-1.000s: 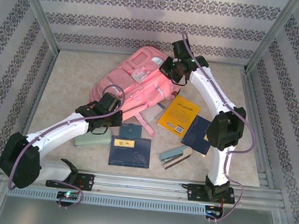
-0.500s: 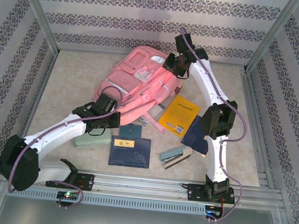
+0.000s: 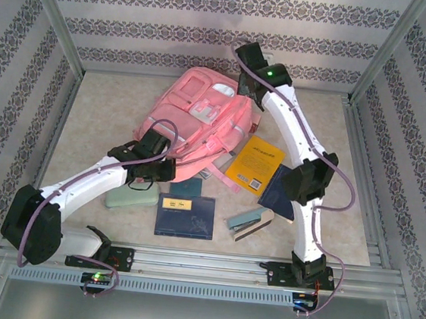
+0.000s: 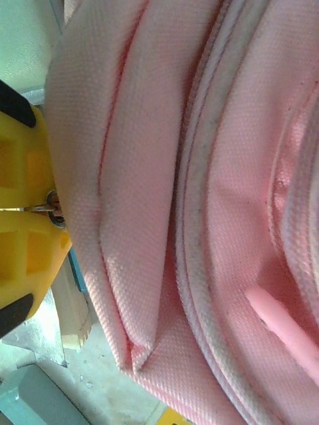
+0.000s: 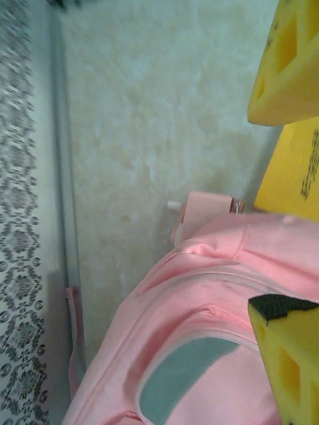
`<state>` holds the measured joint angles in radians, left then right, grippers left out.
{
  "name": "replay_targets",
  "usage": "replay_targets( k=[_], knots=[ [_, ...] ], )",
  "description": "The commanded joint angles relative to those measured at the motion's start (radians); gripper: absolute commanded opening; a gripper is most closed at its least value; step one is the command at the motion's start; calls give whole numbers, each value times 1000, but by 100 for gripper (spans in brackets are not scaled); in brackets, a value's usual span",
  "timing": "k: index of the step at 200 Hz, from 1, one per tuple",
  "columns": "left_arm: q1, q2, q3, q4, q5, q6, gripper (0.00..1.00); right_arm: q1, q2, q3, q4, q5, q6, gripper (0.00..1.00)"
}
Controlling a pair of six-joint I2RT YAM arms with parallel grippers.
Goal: Pack the student bag
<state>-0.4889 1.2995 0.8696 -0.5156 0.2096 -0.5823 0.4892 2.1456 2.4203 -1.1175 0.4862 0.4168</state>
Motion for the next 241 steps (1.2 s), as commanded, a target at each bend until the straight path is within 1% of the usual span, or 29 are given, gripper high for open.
replay_targets(
  k=[1,16,27,45,52,64,73,78,90,99,111,131,148,184,221,241],
  knots=[
    [9,-8,52,15,20,21,0,59,-120,-74,39,157,-150,70],
    [9,-12,57,15,25,22,0,82,-187,-157,73,104,-177,71],
    [9,-15,60,16,30,25,0,92,-258,-248,113,12,-180,71],
    [7,-20,69,12,39,34,0,92,-398,-443,210,-131,-104,71],
    [5,-23,73,8,39,39,0,91,-454,-545,253,-190,-65,70],
    [4,-28,77,3,41,47,0,84,-548,-696,321,-285,41,68],
    [3,-28,82,-1,43,52,0,74,-615,-812,386,-350,153,65],
    [0,-28,84,-3,48,53,0,69,-649,-903,425,-398,221,64],
    [-5,-23,91,-10,53,62,0,61,-714,-1059,530,-501,376,57],
    [-10,-15,101,-19,54,70,0,63,-742,-1144,584,-553,481,54],
    [-17,-8,113,-31,49,77,0,78,-757,-1220,623,-587,581,52],
    [-33,-3,122,-35,45,77,0,122,-746,-1276,673,-605,662,51],
    [-48,3,134,-45,38,76,0,153,-704,-1266,676,-608,695,51],
    [-79,13,143,-55,16,70,0,216,-632,-1242,760,-632,797,51],
    [-98,26,169,-77,4,83,0,234,-572,-1222,862,-655,878,50],
    [-105,31,178,-81,2,89,0,242,-542,-1198,879,-646,892,50]
  ],
)
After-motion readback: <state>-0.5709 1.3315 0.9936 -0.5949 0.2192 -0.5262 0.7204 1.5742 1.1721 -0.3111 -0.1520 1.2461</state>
